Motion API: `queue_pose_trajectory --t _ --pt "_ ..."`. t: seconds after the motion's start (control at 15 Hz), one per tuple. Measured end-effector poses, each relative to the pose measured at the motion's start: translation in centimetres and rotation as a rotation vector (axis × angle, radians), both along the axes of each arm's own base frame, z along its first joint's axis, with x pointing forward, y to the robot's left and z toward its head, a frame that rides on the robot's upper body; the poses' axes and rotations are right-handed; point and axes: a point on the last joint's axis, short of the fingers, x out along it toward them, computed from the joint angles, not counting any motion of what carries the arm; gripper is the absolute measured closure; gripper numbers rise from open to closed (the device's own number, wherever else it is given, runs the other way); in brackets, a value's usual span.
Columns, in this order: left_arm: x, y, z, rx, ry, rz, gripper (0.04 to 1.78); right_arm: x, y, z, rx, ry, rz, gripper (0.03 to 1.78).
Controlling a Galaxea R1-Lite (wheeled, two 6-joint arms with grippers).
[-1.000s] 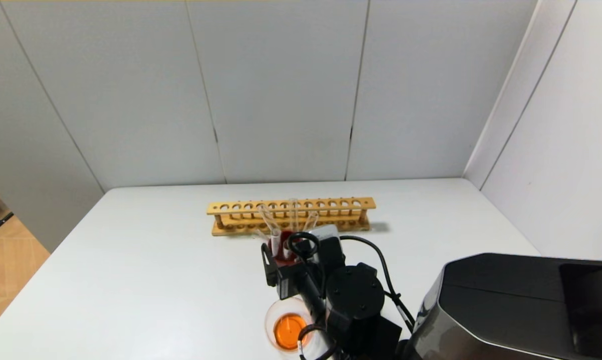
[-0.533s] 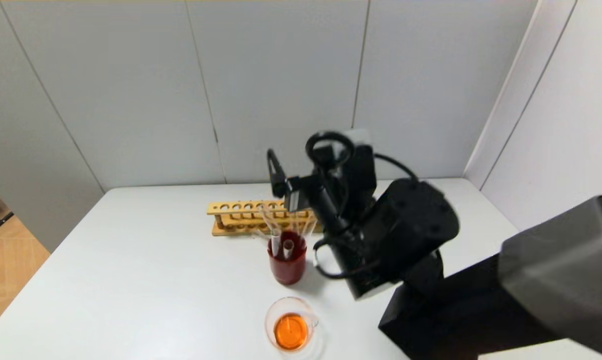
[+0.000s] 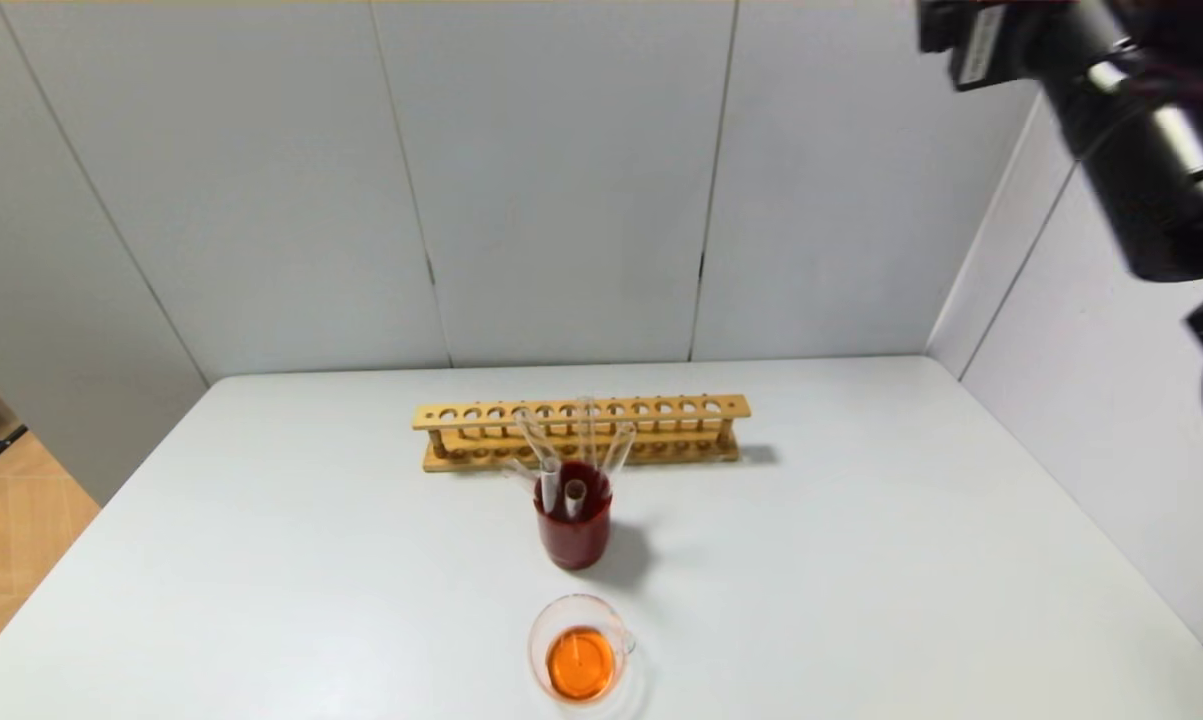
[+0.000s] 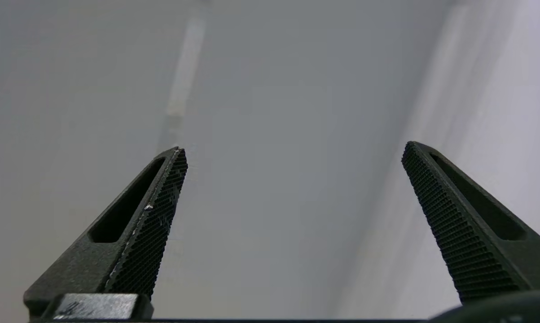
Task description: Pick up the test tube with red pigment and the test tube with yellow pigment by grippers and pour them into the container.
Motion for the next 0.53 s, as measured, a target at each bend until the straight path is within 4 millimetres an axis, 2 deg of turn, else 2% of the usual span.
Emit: queue_pose_trajectory --t 0.13,0.27,0.4,0.53 --pt "0.0 0.0 0.0 0.000 0.000 0.000 0.07 -3.1 -3.9 2.0 0.006 0.019 -0.116 0.07" --pt "0.0 0.0 0.0 0.000 0.000 0.000 0.07 -7.6 -7.3 3.4 0.009 0.047 -0.222 0.07" --pt "0.0 0.0 0.0 0.000 0.000 0.000 0.07 -13.0 -10.2 4.2 0.005 0.068 -0.306 0.07" --pt "0.0 0.0 0.0 0.000 0.000 0.000 0.07 -19.4 -12.7 4.4 0.004 0.081 -0.406 0.07"
